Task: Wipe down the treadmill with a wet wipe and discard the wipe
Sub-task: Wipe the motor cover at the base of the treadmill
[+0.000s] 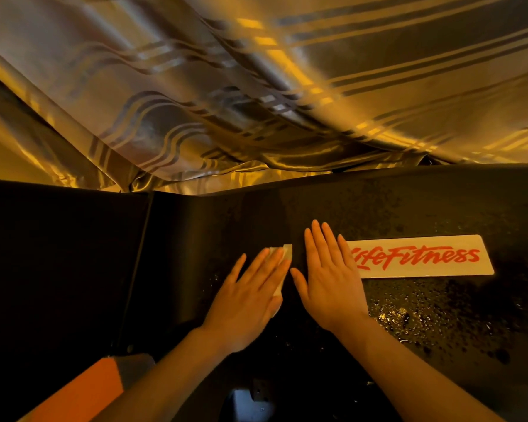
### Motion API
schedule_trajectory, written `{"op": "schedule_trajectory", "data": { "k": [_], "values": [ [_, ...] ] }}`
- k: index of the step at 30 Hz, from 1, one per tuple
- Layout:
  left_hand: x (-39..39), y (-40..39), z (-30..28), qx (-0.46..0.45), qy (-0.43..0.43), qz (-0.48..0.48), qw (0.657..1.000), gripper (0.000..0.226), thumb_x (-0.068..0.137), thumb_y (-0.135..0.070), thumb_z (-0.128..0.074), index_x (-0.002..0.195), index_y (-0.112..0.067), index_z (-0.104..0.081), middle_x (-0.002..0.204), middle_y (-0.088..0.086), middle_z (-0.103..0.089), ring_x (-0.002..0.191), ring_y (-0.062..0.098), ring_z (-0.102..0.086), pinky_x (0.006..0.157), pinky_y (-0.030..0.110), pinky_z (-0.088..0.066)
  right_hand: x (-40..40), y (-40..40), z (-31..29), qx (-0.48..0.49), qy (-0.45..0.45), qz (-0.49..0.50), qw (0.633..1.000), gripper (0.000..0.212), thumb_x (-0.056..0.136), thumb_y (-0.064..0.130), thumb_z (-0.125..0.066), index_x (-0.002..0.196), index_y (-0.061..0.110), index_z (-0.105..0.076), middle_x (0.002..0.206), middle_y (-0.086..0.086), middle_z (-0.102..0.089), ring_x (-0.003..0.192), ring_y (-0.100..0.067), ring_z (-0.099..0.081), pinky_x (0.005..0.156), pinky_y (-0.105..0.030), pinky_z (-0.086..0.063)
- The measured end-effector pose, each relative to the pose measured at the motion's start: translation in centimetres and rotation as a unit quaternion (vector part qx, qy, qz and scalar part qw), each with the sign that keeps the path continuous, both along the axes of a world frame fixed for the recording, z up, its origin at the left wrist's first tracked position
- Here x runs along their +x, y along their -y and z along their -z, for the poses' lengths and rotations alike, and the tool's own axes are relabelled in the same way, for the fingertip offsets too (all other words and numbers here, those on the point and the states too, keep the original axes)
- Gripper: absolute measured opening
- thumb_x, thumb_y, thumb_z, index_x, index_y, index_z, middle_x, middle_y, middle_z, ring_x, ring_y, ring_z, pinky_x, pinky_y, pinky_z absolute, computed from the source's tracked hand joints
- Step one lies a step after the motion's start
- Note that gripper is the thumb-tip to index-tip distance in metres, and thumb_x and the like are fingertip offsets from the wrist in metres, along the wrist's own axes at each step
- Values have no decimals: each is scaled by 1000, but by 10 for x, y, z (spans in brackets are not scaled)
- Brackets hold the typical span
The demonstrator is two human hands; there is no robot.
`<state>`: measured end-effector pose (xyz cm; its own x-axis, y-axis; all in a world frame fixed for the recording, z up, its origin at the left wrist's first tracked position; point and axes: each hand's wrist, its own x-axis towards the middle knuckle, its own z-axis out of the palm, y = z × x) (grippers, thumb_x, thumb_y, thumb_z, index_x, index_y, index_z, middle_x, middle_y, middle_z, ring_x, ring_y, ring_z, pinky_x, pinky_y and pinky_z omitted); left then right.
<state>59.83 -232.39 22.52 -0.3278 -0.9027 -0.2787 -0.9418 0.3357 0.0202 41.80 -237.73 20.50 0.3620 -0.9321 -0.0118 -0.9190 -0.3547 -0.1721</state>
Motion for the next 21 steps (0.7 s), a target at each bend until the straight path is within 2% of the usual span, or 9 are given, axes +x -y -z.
{"op": "schedule_trajectory", "data": {
  "k": [1, 3, 5, 10, 13, 16, 17, 20, 21],
  "values": [
    [0, 9, -3, 2, 7, -1, 1000, 62, 100, -43, -19, 157, -18, -10, 164, 3, -6, 150, 21, -9, 120, 47, -16, 0, 0, 0, -3, 0, 0, 1000, 72, 99, 53, -24, 150, 3, -34, 159, -17, -28, 148, -30, -22, 116, -45, -14],
    [0, 38, -8, -7, 9, -18, 1000, 62, 100, -43, -10, 155, -23, 9, 162, -2, 15, 149, 17, 11, 122, 45, -2, 0, 0, 0, -7, -2, 0, 1000, 72, 98, 52, -25, 150, 3, -35, 158, -17, -28, 148, -30, -22, 116, -46, -15],
    [0, 76, -12, 3, 7, -75, 997, 60, 103, -42, -11, 151, -26, 20, 158, -6, 27, 146, 13, 23, 121, 43, 7, 0, -1, -1, -6, -6, -1, 1000, 73, 98, 52, -24, 151, 3, -33, 159, -17, -25, 149, -30, -19, 117, -45, -13],
    [-5, 120, -14, 19, -6, -115, 993, 58, 106, -38, -15, 151, -26, 20, 161, -6, 23, 148, 13, 19, 121, 42, 8, 0, 0, -1, 4, -10, -1, 1000, 74, 98, 54, -21, 153, 5, -28, 162, -15, -20, 151, -28, -14, 119, -45, -10],
    [-7, 100, -16, 23, 4, -105, 994, 60, 106, -39, -17, 151, -25, 19, 160, -5, 25, 147, 14, 22, 122, 42, 7, 0, -1, -1, 4, -9, -1, 1000, 73, 98, 53, -22, 152, 5, -29, 161, -15, -21, 150, -29, -15, 118, -45, -11],
    [-8, 52, -12, 26, 4, -68, 997, 62, 99, -46, -4, 150, -24, 24, 157, -3, 31, 145, 15, 28, 120, 39, 10, 0, 0, -1, 0, -5, 3, 1000, 73, 98, 52, -25, 150, 3, -33, 159, -17, -26, 149, -30, -20, 116, -46, -14],
    [-6, 35, -10, 23, 1, -56, 998, 64, 97, -48, -1, 152, -23, 21, 159, -2, 28, 146, 16, 24, 119, 39, 8, 0, 0, -1, -1, -4, 3, 1000, 73, 98, 52, -25, 150, 3, -34, 159, -17, -27, 149, -30, -21, 116, -46, -15],
    [-2, 7, -5, -2, -1, -52, 999, 66, 98, -46, -18, 156, -15, -13, 163, 6, -12, 149, 21, -13, 116, 43, -18, 0, -1, -1, -2, -4, 0, 1000, 73, 98, 53, -24, 151, 3, -33, 159, -17, -26, 149, -30, -20, 117, -46, -14],
    [-2, 9, -4, -2, 4, -61, 998, 65, 99, -45, -20, 156, -15, -15, 163, 7, -14, 149, 21, -15, 117, 44, -21, 0, -1, -1, -4, -3, 0, 1000, 73, 98, 53, -24, 150, 3, -33, 159, -17, -26, 149, -30, -20, 117, -46, -14]
  ]
}}
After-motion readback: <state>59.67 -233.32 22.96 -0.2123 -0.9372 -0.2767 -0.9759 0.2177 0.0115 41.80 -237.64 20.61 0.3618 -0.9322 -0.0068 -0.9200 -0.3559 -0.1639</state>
